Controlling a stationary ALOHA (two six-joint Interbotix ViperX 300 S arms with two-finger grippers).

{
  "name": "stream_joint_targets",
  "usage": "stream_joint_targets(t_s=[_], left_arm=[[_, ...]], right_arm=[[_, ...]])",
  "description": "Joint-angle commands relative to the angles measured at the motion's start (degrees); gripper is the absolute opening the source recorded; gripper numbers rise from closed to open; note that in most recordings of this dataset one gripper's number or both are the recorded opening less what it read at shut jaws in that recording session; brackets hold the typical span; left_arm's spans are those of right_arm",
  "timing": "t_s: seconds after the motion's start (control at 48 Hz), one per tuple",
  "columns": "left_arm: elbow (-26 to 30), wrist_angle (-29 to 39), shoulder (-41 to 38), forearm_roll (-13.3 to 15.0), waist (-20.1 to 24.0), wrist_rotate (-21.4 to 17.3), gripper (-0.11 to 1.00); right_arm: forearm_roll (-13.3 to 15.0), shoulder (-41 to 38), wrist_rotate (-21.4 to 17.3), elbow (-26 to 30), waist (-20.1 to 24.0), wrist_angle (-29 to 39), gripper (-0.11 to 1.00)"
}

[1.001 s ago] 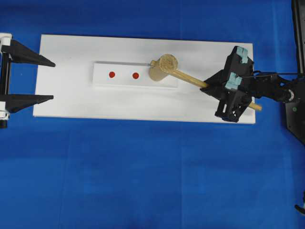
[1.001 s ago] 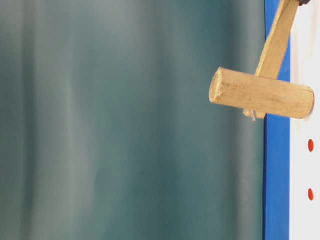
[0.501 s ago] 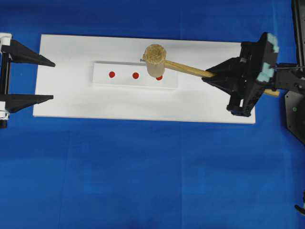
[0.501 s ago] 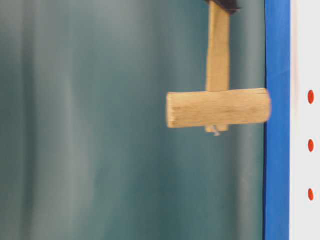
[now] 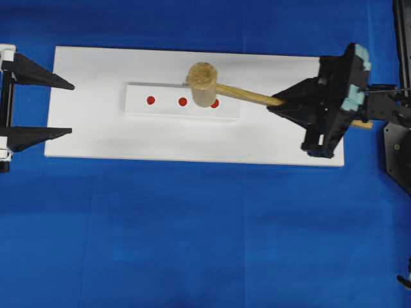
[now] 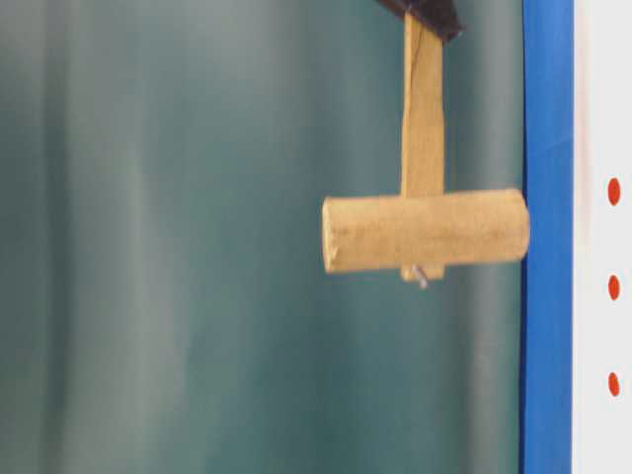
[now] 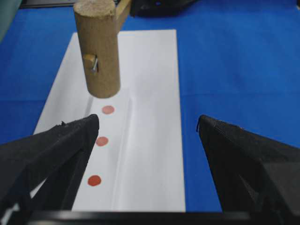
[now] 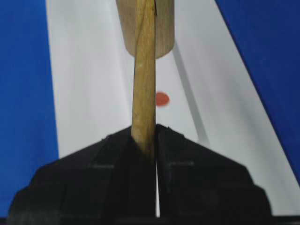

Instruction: Hit the mark with a hammer.

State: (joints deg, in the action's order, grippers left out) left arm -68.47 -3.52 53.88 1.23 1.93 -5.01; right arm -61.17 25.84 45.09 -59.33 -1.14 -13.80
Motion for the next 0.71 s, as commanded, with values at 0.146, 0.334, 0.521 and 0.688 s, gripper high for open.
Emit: stream_joint_targets(t_s=[0.146,0.334,0.521,0.688], left_arm=[[0.6,-0.4,-0.4,-0.1,0.1,0.0,0.84],[0.6,-0.4,-0.4,-0.1,0.2,0.0,0.84],[0.5,-0.3,-0.4,-0.1,0.1,0.0,0.84],[0.5,-0.2,-0.4,-0.1,0.1,0.0,0.85]], right_arm=[[1.1,-6.8,0.3,8.5,1.1,0.1,0.03],[1.3,-13.4,0.3,15.3,1.1,0.2,0.03],[1.4,-17.9,0.6,20.3,1.2,1.8,0.03],[1.7,-18.5,0.8,20.9,1.2,2.1,0.03]])
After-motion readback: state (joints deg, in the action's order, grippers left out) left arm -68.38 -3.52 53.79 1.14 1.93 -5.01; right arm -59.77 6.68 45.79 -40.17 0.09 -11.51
